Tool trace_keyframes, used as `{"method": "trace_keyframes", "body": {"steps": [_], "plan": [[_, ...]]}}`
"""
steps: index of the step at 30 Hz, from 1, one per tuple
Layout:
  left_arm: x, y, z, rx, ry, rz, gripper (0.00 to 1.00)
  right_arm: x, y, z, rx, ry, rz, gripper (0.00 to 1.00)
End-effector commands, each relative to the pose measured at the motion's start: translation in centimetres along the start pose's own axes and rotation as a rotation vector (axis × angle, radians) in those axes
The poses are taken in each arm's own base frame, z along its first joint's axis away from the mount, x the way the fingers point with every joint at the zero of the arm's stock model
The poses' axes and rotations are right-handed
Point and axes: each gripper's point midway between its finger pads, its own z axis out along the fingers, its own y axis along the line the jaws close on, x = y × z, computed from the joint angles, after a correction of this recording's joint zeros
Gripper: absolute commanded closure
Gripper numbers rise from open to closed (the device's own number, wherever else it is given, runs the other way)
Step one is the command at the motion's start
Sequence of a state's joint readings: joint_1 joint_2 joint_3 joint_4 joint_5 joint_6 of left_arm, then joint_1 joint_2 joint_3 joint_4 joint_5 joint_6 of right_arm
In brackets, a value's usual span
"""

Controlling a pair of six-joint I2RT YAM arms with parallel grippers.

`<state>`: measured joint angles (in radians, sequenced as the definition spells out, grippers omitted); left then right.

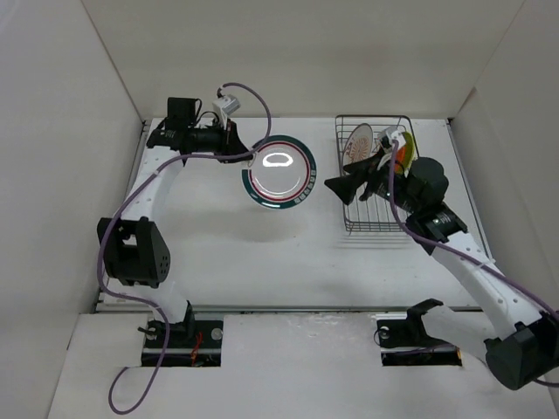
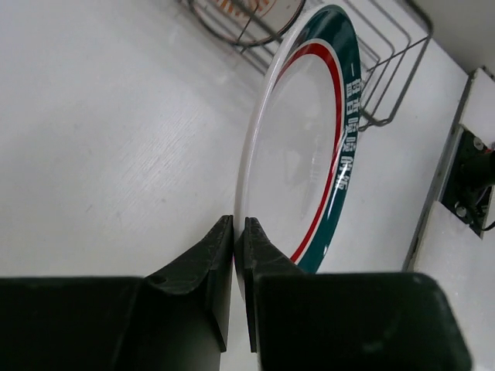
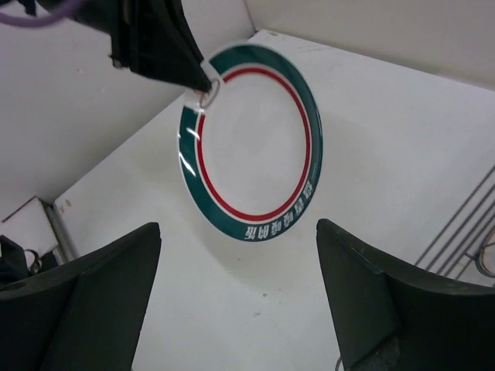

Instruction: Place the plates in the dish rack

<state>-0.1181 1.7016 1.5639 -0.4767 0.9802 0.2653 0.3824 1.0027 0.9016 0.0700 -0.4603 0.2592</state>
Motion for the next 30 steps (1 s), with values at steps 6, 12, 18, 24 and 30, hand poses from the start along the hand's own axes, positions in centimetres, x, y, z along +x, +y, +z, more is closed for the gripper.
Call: {"method": "trace_keyframes", "body": {"steps": [6,12,18,24,30], "plan": [[-4.6,-7.1,-3.5,0.136,-0.110,0.117,1.00,0.6,0.4,3.5,-0.064,-0.039,-0.085,0.16],[-5.4,-8.8,-4.2,0.159,-0.132,0.138,1.00,1.9,0.2,5.3,-0.092,-0.015,-0.060,0.16],[-5.8,-9.9,-4.5,0.204,-0.148,0.137,1.00,2.6,0.5,7.0,-0.109,0.002,-0.043,0.16],[-6.3,-10.9,-4.8,0.250,-0.176,0.140,1.00,2.9,1.7,8.3,-0.192,-0.002,-0.019,0.22],[-6.2,-11.3,-4.9,0.273,-0.180,0.125,1.00,2.3,3.4,8.9,-0.305,-0.041,0.025,0.43]]}}
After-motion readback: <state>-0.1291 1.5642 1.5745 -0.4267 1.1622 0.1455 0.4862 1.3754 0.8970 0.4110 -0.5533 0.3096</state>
